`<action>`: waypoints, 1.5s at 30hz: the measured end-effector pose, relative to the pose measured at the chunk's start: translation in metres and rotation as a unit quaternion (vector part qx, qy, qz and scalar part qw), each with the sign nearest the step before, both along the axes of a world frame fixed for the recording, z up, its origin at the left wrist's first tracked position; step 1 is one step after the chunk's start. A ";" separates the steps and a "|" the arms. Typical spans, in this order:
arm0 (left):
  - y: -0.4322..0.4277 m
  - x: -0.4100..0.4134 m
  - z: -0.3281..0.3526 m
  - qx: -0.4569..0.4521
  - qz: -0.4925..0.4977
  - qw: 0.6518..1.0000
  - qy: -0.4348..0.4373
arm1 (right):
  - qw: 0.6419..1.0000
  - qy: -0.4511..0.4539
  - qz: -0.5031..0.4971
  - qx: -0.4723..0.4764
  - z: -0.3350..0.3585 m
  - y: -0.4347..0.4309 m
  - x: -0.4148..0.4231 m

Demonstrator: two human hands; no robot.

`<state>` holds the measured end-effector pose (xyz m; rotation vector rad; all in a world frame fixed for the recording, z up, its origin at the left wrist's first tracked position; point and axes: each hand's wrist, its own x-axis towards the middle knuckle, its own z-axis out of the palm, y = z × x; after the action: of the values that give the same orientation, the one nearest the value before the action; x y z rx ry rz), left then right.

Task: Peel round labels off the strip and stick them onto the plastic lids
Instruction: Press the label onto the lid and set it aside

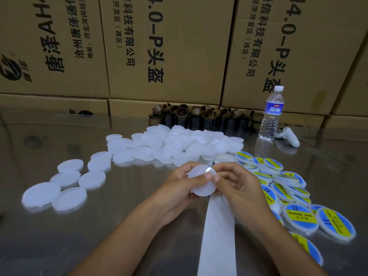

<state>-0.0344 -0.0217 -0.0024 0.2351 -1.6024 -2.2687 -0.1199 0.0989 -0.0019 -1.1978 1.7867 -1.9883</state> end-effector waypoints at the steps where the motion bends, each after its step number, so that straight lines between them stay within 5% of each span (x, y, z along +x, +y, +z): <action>1: 0.000 0.000 -0.001 0.007 -0.001 1.000 0.000 | 1.000 0.001 0.002 0.004 0.000 0.000 0.000; 8: 0.005 0.000 0.003 0.059 -0.001 0.998 0.018 | 1.000 0.006 -0.014 -0.012 0.001 0.001 0.000; 14: 0.006 0.000 0.002 0.101 0.049 0.994 0.017 | 0.965 0.092 -0.246 0.002 -0.002 0.002 -0.008; 18: 0.004 -0.001 0.004 0.140 0.083 0.987 0.018 | 0.935 0.145 -0.317 0.064 -0.007 0.002 -0.014; 36: 0.002 0.001 0.006 0.208 0.073 0.974 0.055 | 0.930 0.113 -0.295 0.188 -0.014 0.004 -0.019; 41: 0.002 0.000 0.004 0.183 0.092 0.978 0.043 | 0.962 -0.010 -0.251 0.110 -0.008 0.002 -0.021; 45: 0.006 -0.001 0.001 0.080 0.161 0.984 -0.003 | 0.977 -0.109 -0.174 0.058 -0.003 0.004 -0.020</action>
<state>-0.0353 -0.0160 -0.0011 0.5028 -1.2763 -2.1437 -0.1397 0.1027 -0.0044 -0.6362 2.0703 -2.0606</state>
